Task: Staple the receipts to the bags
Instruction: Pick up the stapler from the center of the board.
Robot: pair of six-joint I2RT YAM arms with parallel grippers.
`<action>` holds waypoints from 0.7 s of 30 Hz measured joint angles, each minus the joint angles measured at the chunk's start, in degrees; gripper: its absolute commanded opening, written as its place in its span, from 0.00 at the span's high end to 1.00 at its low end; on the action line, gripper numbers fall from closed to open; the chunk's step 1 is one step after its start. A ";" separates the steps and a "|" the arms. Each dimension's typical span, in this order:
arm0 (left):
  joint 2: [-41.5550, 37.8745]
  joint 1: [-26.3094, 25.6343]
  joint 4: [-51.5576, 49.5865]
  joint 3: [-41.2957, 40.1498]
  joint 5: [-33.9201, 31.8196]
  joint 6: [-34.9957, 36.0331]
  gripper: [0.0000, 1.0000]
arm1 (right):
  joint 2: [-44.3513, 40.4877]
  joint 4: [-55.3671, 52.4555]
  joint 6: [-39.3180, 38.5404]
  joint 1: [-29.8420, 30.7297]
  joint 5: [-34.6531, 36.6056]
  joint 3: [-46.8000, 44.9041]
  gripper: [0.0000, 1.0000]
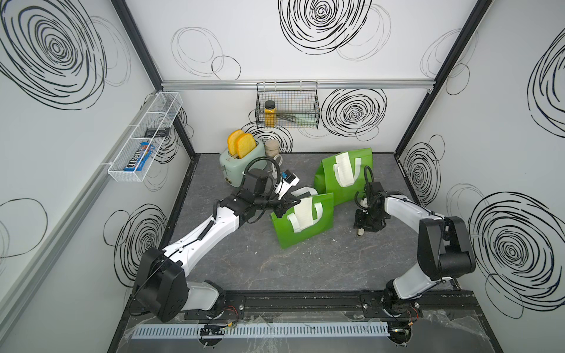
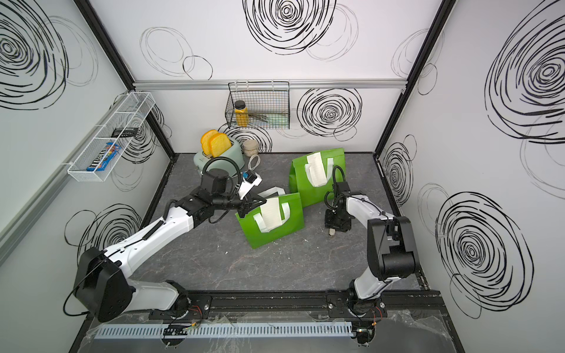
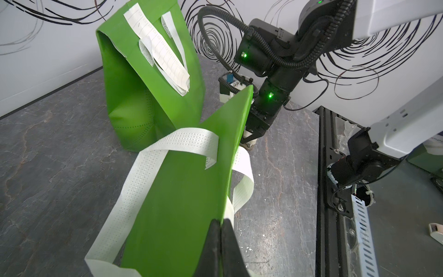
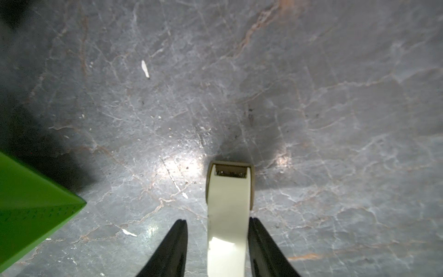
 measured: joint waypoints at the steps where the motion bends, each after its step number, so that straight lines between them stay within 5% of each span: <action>1: 0.00 0.00 -0.04 0.00 0.00 0.07 1.00 | 0.37 -0.50 -0.07 0.00 0.00 0.61 0.61; 17: -1.27 0.00 -0.76 -0.61 0.04 0.92 1.00 | 4.83 -6.27 -0.85 0.39 0.33 4.11 0.67; 21: -1.29 0.00 -0.76 -0.66 0.04 0.94 1.00 | 5.11 -6.75 -1.03 0.42 0.46 4.44 0.79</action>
